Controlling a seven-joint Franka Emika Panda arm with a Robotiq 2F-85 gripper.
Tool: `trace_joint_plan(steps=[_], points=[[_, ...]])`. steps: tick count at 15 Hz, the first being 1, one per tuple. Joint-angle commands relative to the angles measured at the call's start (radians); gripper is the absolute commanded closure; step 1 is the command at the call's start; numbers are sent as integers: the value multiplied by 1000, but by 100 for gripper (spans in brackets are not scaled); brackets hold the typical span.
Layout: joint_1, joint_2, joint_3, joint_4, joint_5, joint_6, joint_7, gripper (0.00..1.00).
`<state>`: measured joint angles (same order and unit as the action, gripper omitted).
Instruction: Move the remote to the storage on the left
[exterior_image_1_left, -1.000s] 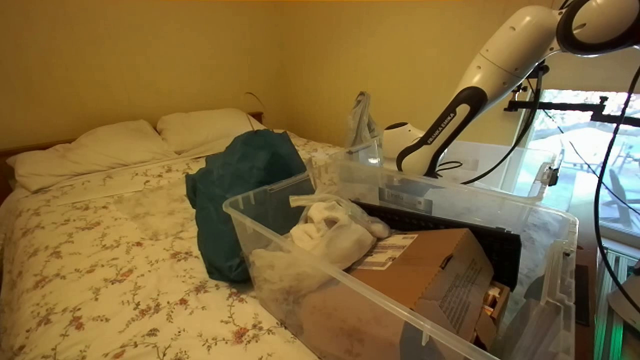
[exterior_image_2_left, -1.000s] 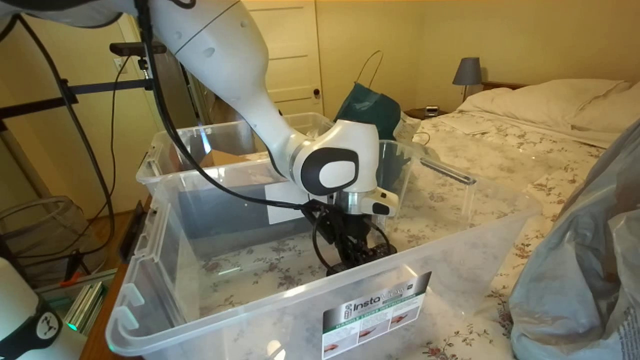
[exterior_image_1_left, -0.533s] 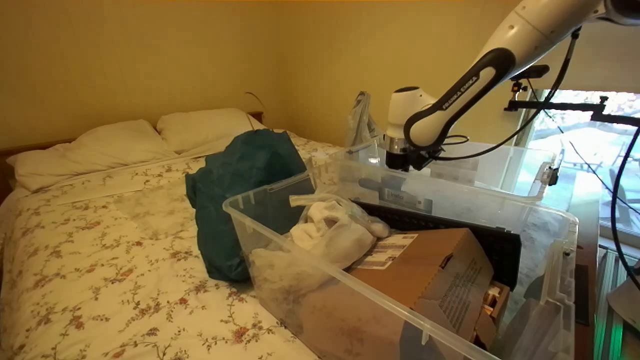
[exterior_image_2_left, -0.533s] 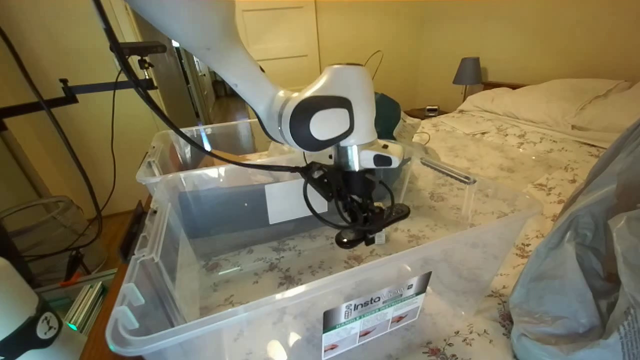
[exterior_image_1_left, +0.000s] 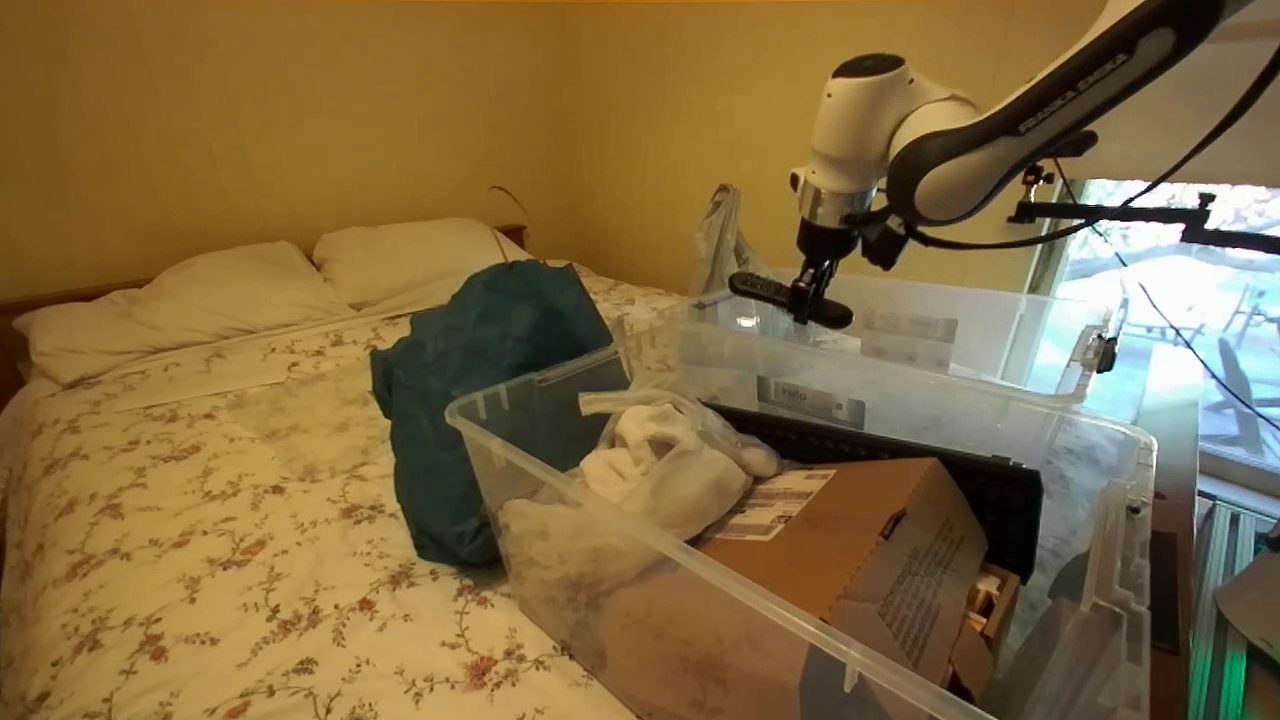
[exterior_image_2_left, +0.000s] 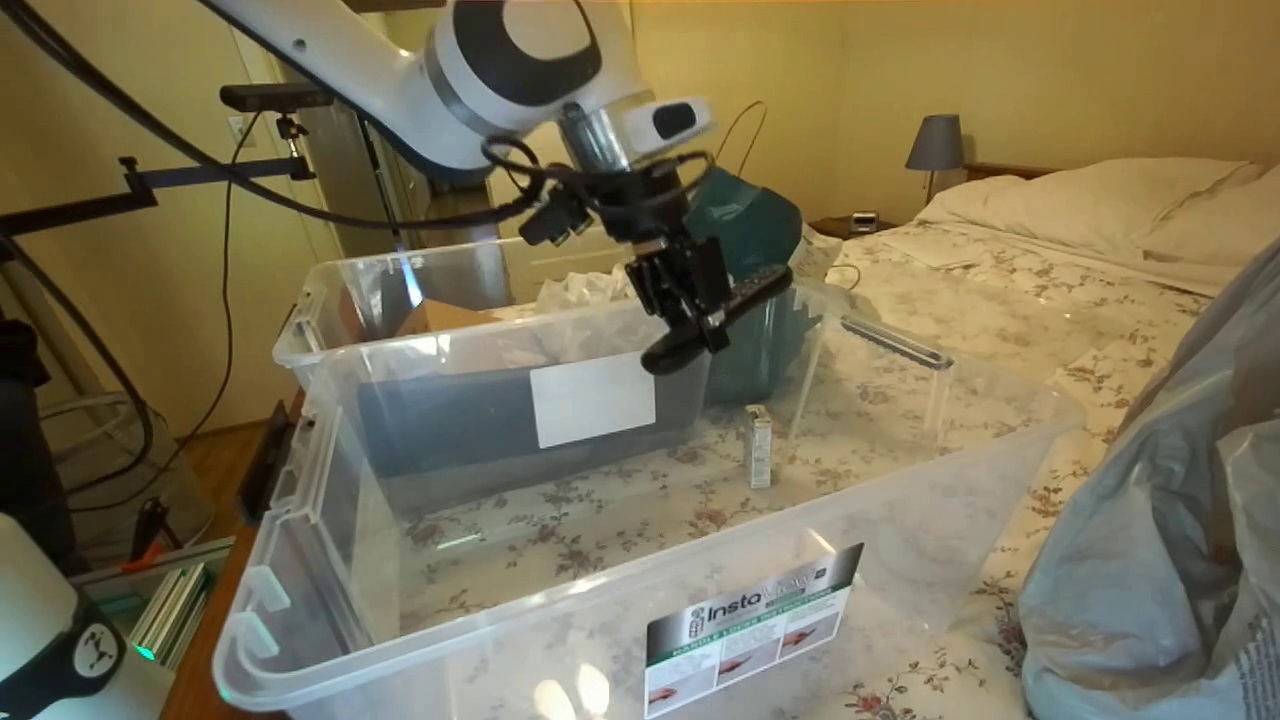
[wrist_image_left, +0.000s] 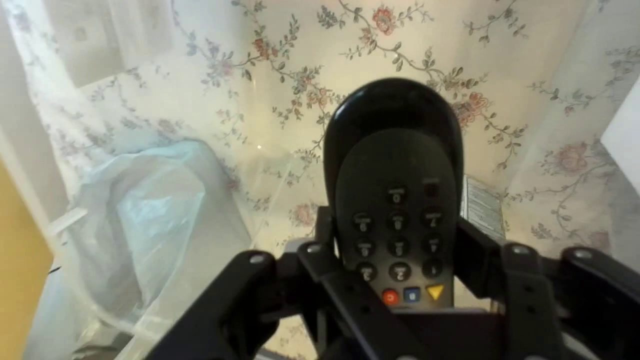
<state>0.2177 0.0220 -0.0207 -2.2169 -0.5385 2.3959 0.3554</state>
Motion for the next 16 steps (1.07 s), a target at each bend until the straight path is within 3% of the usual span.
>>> trace_joint_plan(steps=[1,6,9,11,12,13,16], points=[[1,-206,119,-101,-73,-94,46,71],[70,-300,328,-131,50,-253,21,71],[113,-267,436,-100,81,-328,49,71],[119,-211,491,-71,42,-323,105,71],[116,-172,511,-52,32,-331,134,21],[116,-147,523,-46,32,-326,146,20],[119,-106,515,-38,49,-321,174,0]])
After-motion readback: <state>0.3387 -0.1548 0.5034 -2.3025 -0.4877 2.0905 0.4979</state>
